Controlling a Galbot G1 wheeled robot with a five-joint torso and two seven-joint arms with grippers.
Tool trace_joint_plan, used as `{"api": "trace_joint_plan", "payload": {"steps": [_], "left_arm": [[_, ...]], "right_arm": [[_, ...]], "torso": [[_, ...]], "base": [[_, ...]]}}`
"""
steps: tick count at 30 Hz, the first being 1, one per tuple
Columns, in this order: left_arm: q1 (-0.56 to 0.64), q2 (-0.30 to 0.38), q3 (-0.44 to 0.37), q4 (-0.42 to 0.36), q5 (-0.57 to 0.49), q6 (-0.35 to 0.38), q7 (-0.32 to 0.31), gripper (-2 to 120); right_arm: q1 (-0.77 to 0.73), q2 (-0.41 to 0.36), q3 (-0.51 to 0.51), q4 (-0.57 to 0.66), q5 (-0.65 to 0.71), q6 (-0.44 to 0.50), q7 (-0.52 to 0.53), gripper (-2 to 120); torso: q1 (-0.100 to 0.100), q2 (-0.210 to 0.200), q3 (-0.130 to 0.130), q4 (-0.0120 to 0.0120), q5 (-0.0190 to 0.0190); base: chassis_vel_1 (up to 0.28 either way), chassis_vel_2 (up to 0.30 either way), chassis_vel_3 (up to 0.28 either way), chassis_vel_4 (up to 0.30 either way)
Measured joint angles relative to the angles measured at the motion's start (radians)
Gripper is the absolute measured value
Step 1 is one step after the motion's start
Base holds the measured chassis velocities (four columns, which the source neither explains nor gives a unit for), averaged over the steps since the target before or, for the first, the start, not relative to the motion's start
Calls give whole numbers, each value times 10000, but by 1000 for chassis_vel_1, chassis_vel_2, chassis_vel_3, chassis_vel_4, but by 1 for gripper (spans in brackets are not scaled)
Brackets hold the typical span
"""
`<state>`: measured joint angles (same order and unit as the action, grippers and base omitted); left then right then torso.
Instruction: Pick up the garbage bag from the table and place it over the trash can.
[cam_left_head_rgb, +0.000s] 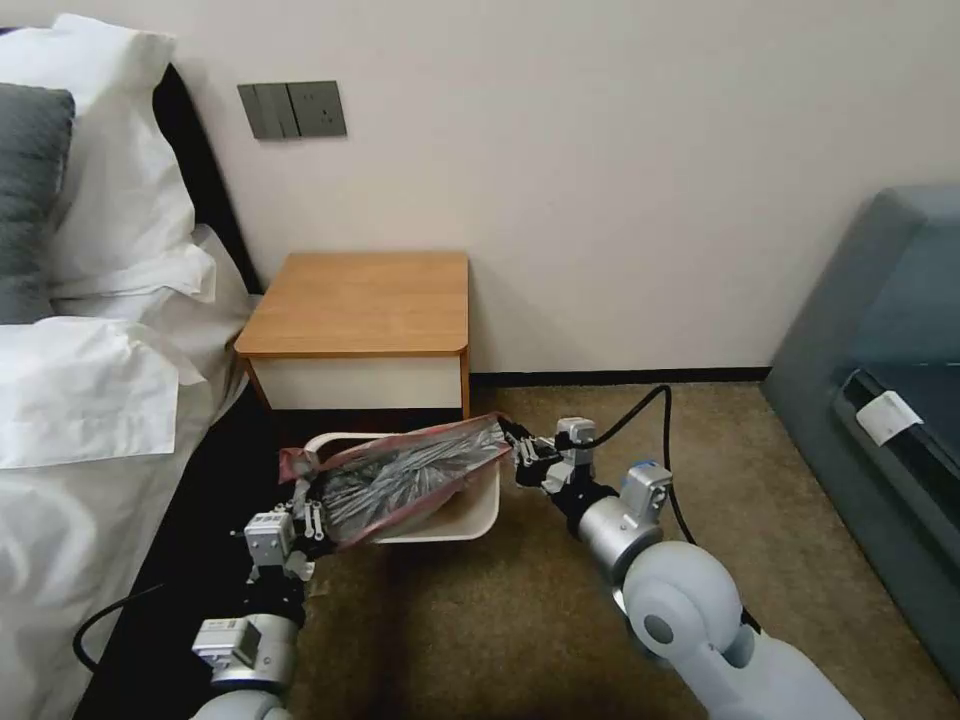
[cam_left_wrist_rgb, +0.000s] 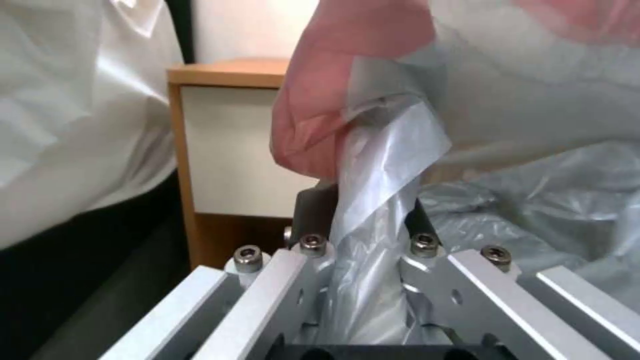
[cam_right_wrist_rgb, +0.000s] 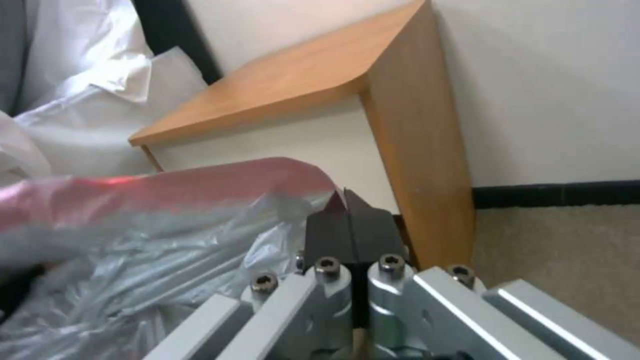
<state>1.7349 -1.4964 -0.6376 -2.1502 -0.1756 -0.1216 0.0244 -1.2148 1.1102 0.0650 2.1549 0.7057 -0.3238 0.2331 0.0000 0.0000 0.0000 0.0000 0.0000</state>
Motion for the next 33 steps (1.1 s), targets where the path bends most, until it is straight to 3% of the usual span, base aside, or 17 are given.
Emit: {"api": "trace_joint_plan", "payload": {"steps": [3,7,10,14,17,18,19,23,24,27,33], "left_arm": [[-78,-12,-135,-45,-105,65,-15,7],[-204,-43,-324,-75,-243,165,-46,7],[-397,-41,-513,-84,-416,320,-107,7],[-445,-34,-540,-83,-419,366,-125,7],[-455,-23,-510,-63,-363,385,-140,7],[-429,-10,-413,-51,-201,388,-151,7],[-395,22,-321,-47,-24,388,-151,7],[-346,153,-161,-44,296,400,-148,7],[-346,153,-161,-44,296,400,-148,7],[-322,504,-61,-67,547,441,-21,7],[-326,938,-130,-139,896,451,201,7]], "right_arm": [[-165,-89,95,77,-422,24,-140,0],[-505,-279,344,172,-1014,224,-493,10],[-1344,-651,905,549,-1746,618,-1227,28],[-1733,-799,1144,807,-2191,923,-1587,37],[-1917,-899,1281,991,-3119,1515,-2095,45],[-1849,-955,1225,1012,-4234,2172,-2512,53],[-1627,-1016,1038,924,-5085,2637,-2727,61],[-871,-1209,317,445,-6404,3183,-3028,72],[-871,-1209,317,445,-6404,3183,-3028,72],[454,-1327,-1007,-214,-6583,3142,-3078,89],[2100,-1332,-2399,-951,-6688,2896,-3335,99]], "torso": [[-1,0,0,0,0],[0,0,0,1,1],[0,0,0,-1,0],[-1,0,0,-1,-1],[0,0,-1,-2,0],[0,0,0,-2,-1],[0,1,0,-2,0],[0,0,0,0,1],[0,0,0,0,1],[0,0,0,1,1],[0,0,1,1,-1]], "base": [[0,0,0,0],[0,0,0,0],[0,0,0,0],[0,0,0,0],[0,0,0,0],[0,0,0,0],[0,0,0,0],[0,0,0,0],[0,0,0,0],[0,0,0,0],[0,0,0,0]]}}
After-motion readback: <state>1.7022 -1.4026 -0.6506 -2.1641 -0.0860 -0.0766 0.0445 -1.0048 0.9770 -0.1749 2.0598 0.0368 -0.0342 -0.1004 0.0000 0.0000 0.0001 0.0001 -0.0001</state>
